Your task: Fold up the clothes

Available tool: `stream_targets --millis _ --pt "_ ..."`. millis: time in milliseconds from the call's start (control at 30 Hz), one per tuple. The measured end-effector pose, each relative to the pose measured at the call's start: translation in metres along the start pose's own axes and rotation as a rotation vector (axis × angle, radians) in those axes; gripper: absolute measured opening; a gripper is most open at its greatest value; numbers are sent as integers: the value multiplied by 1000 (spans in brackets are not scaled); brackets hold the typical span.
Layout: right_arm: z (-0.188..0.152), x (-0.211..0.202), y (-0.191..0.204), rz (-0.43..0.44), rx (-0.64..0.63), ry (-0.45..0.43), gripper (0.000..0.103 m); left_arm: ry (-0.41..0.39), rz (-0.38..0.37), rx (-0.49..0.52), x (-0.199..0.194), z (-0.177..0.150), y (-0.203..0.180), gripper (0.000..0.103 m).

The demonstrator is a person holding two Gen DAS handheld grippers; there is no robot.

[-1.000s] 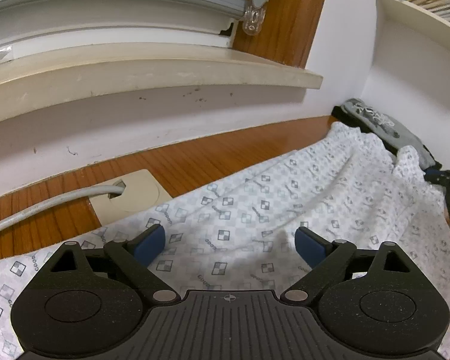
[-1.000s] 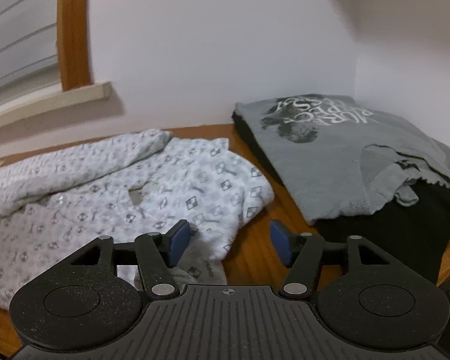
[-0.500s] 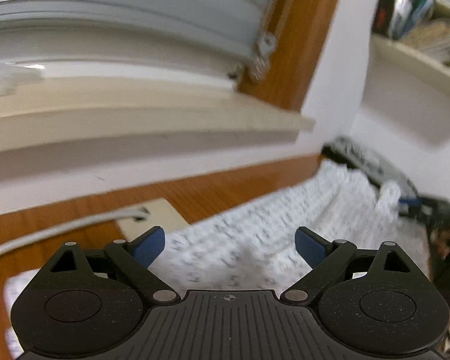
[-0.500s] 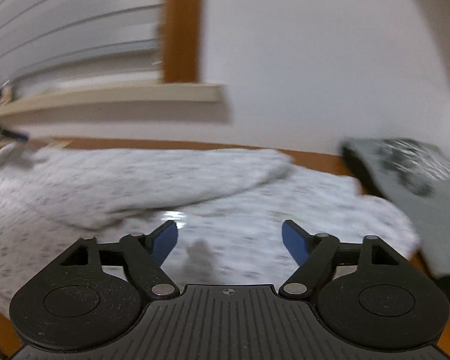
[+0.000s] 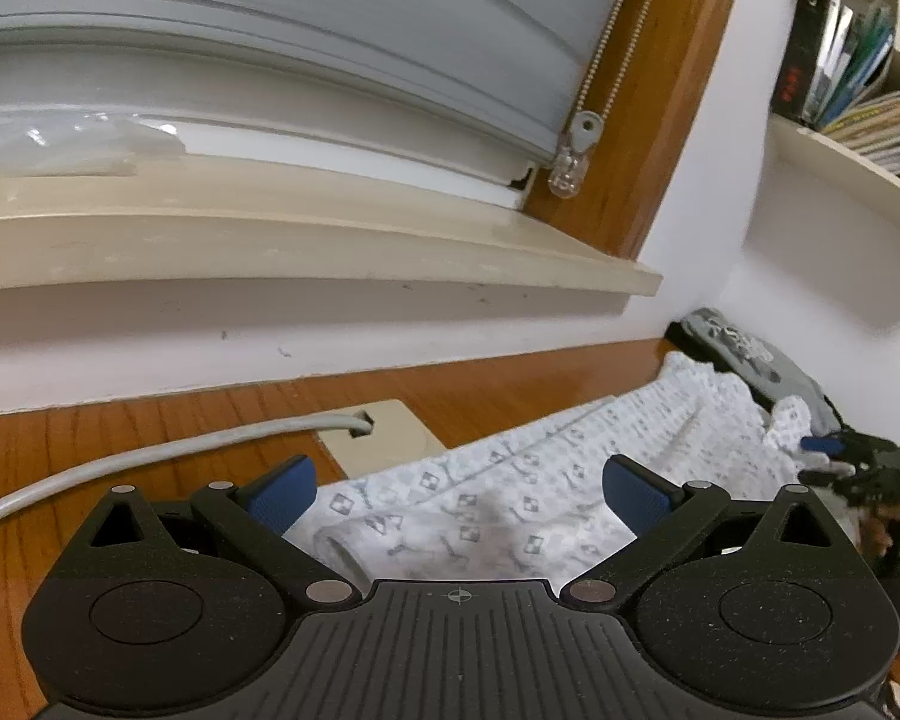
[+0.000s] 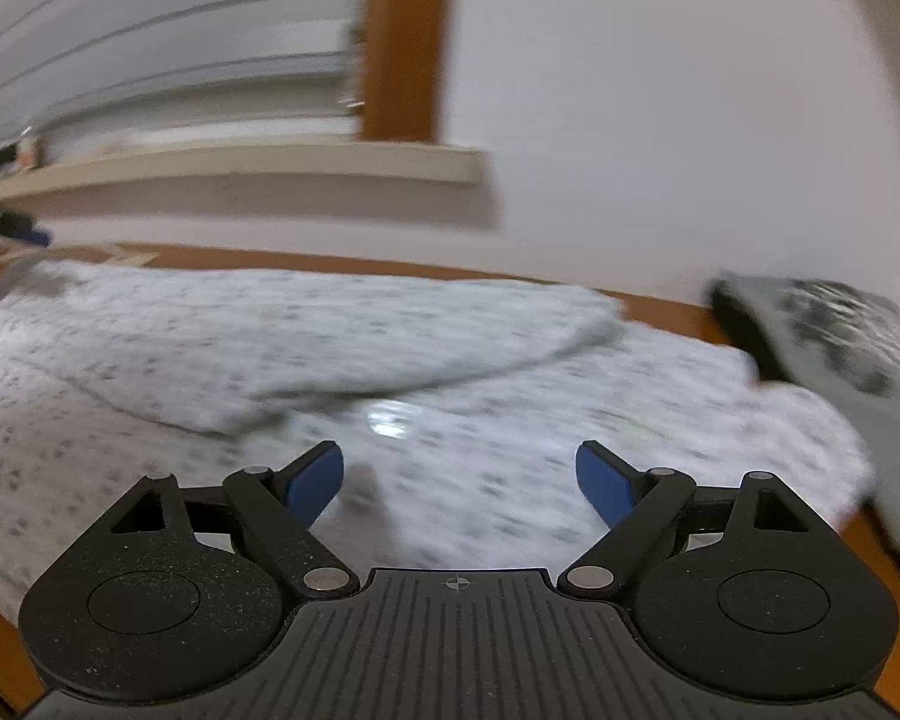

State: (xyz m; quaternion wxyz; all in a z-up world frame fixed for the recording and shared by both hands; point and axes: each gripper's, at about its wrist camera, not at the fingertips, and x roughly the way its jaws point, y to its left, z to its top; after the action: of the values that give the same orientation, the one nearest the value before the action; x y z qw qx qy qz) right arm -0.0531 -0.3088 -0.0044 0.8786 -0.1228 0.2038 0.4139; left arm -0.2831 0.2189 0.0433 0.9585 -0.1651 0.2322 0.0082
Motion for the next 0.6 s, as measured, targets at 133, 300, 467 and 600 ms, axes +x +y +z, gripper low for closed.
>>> stream_targets --millis 133,300,467,600 --pt "-10 -20 -42 -70 80 -13 84 26 -15 -6 12 5 -20 102" --pt "-20 -29 -94 -109 197 -11 84 79 -55 97 50 38 -91 102" --pt "-34 -27 -130 -64 289 -17 84 156 -131 243 124 73 -182 102" --pt "-40 -24 -145 -29 320 -32 84 192 -201 338 196 88 -254 102"
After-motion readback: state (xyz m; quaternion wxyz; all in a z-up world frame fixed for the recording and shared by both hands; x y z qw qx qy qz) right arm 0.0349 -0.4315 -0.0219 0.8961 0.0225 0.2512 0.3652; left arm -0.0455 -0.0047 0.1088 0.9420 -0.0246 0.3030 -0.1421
